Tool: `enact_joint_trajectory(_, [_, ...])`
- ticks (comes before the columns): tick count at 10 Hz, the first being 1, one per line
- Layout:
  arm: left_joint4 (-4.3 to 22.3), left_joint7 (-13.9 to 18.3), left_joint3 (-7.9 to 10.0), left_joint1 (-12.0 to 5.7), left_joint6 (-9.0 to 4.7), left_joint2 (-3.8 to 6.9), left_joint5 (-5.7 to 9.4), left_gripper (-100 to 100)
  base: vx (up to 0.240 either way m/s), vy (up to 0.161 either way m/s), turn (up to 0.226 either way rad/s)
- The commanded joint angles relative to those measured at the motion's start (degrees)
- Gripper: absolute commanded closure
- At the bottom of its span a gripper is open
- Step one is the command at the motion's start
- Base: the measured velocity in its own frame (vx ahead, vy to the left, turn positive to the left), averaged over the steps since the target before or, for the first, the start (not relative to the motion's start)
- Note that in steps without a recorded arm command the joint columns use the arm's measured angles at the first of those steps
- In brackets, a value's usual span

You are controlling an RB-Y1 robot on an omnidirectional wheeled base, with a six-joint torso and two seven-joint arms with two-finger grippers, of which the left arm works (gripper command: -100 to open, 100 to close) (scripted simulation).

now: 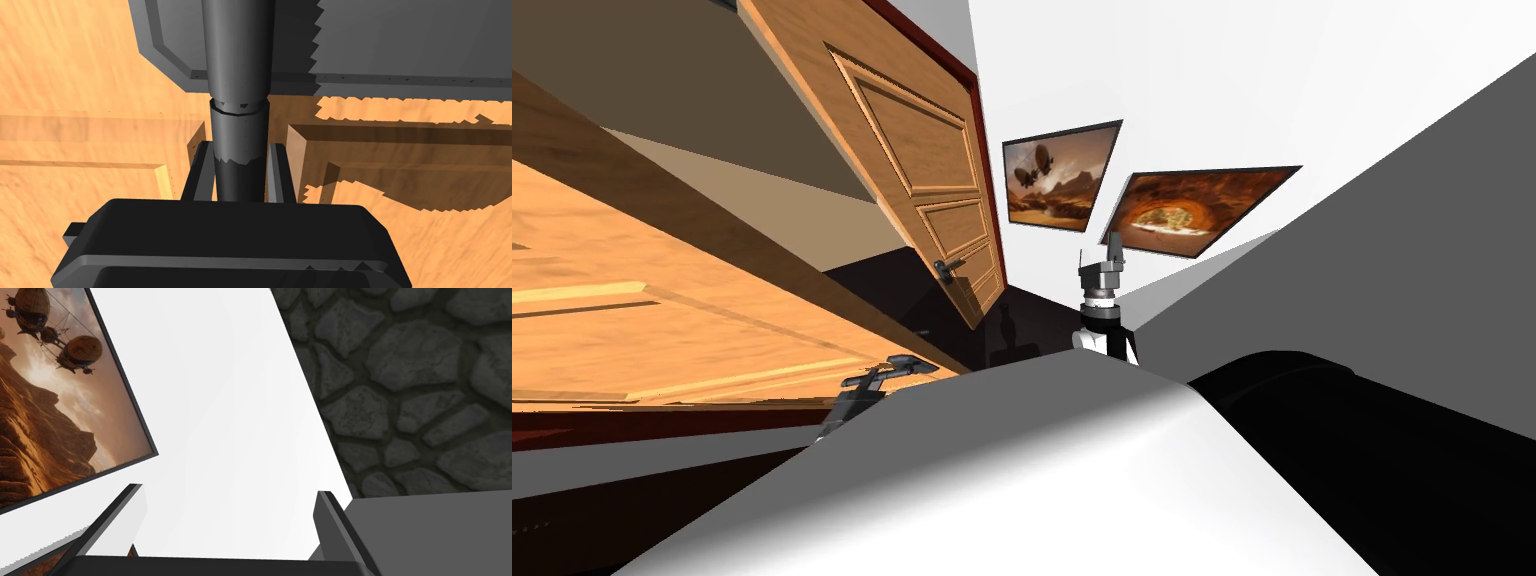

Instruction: Pull the door open

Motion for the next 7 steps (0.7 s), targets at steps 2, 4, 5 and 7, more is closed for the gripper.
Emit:
enact_joint_trajectory(2, [3.03,0.19,-1.27,1.51,-4.83,-0.54,-0.86,100,0.028,0.002,-0.004])
enact_joint_trajectory(4, [4.59,0.50,-1.50,2.31,-7.54,-0.40,-1.09,100,0.022,0.003,-0.018])
enact_joint_trajectory(5, [6.15,0.80,-1.72,3.11,-9.55,-0.25,-1.32,100,0.046,-0.005,-0.045])
enact_joint_trajectory(7, [7.71,1.11,-1.95,3.92,-13.47,-0.11,-1.55,100,0.024,0.002,0.000])
